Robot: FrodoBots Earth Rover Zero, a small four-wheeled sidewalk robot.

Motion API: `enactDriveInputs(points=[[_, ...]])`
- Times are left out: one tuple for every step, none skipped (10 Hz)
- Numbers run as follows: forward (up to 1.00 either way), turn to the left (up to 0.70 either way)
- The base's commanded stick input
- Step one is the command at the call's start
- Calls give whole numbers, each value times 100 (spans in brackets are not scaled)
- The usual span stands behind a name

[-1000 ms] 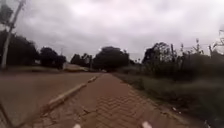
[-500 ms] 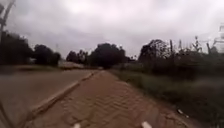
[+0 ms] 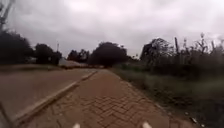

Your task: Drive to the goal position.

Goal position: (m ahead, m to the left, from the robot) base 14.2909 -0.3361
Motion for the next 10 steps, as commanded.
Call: enactDriveInputs(points=[[50,0],[50,0],[50,9],[50,5],[50,1],[50,4],[50,10],[50,7],[50,6],[50,6]])
